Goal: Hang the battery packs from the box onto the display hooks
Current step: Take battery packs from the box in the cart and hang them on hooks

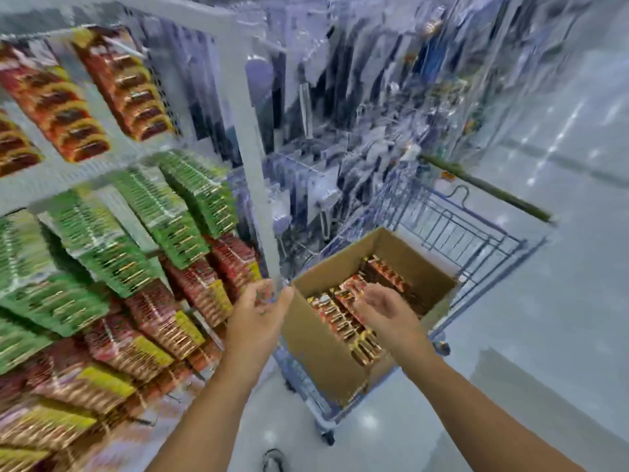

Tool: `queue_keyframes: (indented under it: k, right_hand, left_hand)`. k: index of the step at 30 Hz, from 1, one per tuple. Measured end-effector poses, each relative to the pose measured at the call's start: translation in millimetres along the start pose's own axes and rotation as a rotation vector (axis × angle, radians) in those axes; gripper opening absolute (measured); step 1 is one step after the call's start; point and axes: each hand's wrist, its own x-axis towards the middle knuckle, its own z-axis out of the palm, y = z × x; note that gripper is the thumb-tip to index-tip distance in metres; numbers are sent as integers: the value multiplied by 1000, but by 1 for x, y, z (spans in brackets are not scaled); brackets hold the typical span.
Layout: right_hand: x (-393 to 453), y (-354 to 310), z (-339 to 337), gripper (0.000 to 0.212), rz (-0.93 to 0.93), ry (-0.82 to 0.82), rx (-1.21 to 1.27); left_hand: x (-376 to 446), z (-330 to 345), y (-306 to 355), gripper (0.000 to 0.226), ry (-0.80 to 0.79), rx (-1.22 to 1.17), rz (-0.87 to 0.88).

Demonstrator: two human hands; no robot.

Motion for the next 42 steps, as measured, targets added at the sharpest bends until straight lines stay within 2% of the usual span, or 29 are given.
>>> queue_keyframes:
  k: [5, 11, 15, 18, 25, 30, 33, 36, 38, 42]
  right_hand:
    - [37, 22, -33, 35, 81, 12, -79]
    - [79, 47, -52, 36, 153, -63, -236]
    - [115, 63, -57, 32, 188, -211, -367]
    - [149, 80, -55, 38, 209, -378, -455]
    - [232, 124, -51, 55, 48, -844, -847]
    - [263, 156, -40, 73, -173, -1132, -1153]
    - [266, 181, -31, 81, -271, -1252, -1241]
    - [265, 201, -25, 79, -430, -1310, -1352]
    - [264, 208, -22, 81, -473, -1313, -1384]
    - [258, 214, -25, 76, -424, -1272, -1316]
  left_hand:
    - [36, 62, -20, 38, -101, 47, -58]
    - [89, 115, -38, 34, -166, 112, -140]
    - [113, 145, -47, 46, -111, 85, -221]
    - [124, 168, -59, 49, -41, 60, -281]
    - [137, 226, -83, 49, 193, 60, -443]
    - [147, 263, -110, 55, 309, 276, -492]
    - [161, 279, -133, 66, 291, 434, -636]
    - [174, 295, -152, 87, 226, 570, -777]
    - [180, 301, -162, 95, 184, 659, -819]
    - [185, 307, -173, 84, 211, 713, -803]
